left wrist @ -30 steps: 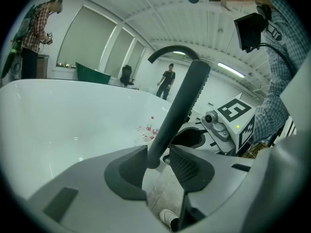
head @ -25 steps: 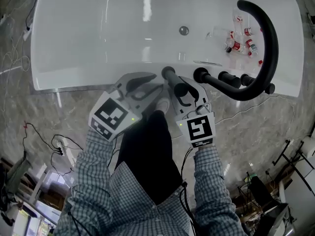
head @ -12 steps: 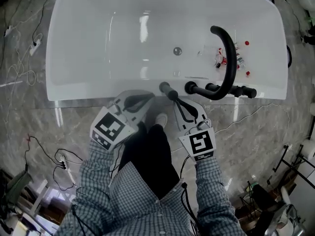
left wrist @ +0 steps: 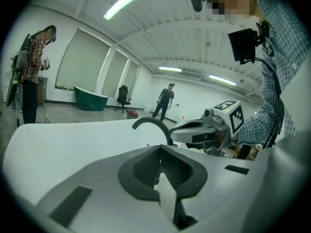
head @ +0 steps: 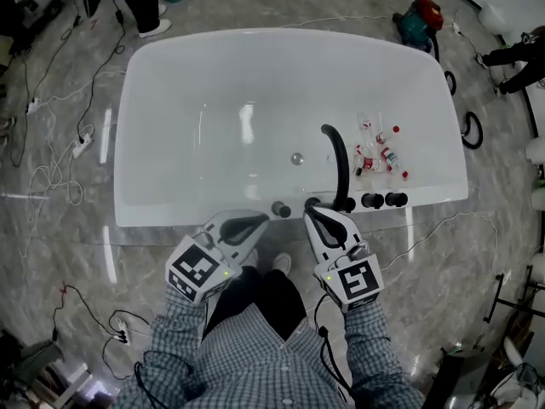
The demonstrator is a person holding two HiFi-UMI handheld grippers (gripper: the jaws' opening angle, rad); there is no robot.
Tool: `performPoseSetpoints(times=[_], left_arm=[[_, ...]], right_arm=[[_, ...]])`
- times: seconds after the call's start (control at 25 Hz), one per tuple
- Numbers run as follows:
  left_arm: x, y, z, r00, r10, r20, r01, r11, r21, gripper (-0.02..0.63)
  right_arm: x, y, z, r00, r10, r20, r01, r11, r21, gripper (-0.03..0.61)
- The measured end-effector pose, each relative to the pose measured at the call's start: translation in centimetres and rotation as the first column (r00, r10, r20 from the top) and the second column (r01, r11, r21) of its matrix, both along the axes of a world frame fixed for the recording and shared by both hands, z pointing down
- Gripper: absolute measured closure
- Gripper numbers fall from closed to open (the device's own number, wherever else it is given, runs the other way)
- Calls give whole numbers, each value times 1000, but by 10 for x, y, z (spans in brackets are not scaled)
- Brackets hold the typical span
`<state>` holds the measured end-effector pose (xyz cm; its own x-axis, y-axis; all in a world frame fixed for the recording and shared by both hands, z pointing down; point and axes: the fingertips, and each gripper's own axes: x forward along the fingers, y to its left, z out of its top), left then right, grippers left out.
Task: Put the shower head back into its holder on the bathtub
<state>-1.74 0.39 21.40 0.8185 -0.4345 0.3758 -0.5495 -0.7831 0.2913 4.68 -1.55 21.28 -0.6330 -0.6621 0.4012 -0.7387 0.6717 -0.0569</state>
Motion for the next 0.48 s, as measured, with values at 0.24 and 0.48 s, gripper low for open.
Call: performPoseSetpoints(times=[0.24, 0.48], left_arm=[[10, 23, -63, 998, 53, -19, -52, 997, 60, 603], [22, 30, -110, 997, 75, -36, -70, 988, 139, 603]], right_arm=[[4, 3, -83, 997, 55, 61, -59, 996, 63, 554], [-2, 15, -148, 998, 25, 65, -40, 968, 246, 554]])
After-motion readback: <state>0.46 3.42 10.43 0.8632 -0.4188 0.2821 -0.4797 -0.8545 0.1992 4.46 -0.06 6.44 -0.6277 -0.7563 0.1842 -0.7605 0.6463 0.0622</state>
